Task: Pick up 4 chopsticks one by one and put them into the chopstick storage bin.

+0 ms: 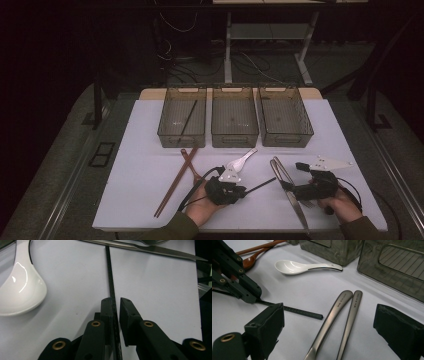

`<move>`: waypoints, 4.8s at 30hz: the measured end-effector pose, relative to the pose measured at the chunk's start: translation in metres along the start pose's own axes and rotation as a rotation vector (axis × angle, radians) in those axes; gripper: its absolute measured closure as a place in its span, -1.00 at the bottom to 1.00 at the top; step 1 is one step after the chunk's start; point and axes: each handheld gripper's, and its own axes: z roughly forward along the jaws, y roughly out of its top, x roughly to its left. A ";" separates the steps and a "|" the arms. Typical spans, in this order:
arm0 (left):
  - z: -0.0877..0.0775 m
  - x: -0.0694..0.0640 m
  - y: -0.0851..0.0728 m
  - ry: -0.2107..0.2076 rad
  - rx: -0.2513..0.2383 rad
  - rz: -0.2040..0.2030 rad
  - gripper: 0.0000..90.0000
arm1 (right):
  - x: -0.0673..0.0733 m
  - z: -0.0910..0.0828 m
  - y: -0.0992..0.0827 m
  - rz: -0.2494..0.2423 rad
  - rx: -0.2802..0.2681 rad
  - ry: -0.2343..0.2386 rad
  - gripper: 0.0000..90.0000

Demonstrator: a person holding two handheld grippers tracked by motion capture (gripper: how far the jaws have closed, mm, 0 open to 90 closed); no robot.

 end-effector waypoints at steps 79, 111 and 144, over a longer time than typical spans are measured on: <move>-0.065 0.025 0.002 -0.053 -0.081 -0.035 0.89 | -0.001 0.000 -0.001 -0.013 0.009 0.001 -0.78; -0.099 0.056 -0.011 0.079 -0.110 -0.083 0.89 | -0.001 -0.001 -0.001 -0.013 0.006 0.002 -0.78; -0.146 0.106 -0.024 0.251 -0.197 -0.189 0.89 | -0.002 0.000 -0.001 -0.008 0.012 0.000 -0.78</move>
